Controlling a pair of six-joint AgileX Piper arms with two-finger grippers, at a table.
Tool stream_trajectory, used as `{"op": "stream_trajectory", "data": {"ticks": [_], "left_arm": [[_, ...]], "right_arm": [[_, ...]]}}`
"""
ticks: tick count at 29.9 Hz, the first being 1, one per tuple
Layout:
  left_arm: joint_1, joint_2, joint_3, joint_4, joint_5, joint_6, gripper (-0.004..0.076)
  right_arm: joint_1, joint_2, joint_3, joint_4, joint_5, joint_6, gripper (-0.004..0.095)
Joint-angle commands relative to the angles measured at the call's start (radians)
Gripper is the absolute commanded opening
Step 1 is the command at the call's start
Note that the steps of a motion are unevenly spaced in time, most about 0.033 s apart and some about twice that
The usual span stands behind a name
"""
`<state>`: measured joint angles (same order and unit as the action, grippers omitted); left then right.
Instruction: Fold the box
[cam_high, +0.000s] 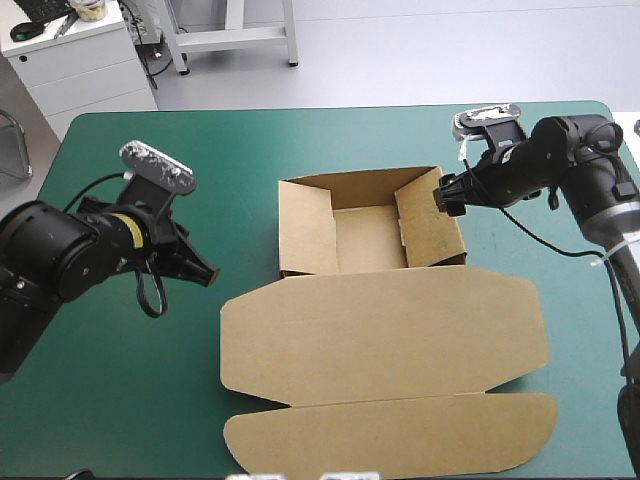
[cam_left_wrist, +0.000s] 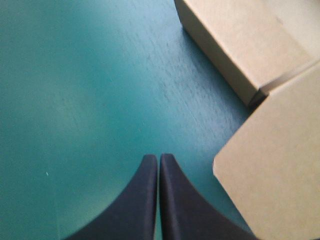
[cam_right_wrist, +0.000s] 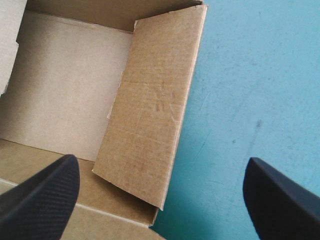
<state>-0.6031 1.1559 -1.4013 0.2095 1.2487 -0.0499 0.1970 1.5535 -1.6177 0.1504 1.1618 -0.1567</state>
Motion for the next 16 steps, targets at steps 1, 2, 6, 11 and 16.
{"op": "stream_trajectory", "data": {"ticks": [1,2,6,11,16], "left_arm": [[-0.005,-0.072,0.117,0.004,-0.010,-0.033,-0.0010],[-0.005,-0.088,0.156,0.004,-0.033,-0.046,-0.0010],[-0.005,-0.143,0.334,0.012,-0.128,-0.084,-0.0010],[-0.005,-0.185,0.496,0.012,-0.184,-0.106,-0.0010],[-0.005,-0.219,0.577,0.016,-0.189,-0.163,-0.0010]], "right_arm": [[-0.003,0.009,-0.030,0.008,-0.026,0.002,0.0819],[-0.003,0.024,-0.030,0.008,-0.026,0.002,0.0819],[-0.003,0.105,-0.030,0.010,-0.049,0.002,0.0819],[-0.003,0.203,-0.030,0.014,-0.090,0.002,0.0818],[-0.003,0.260,-0.030,0.014,-0.104,0.002,0.0680]]}}
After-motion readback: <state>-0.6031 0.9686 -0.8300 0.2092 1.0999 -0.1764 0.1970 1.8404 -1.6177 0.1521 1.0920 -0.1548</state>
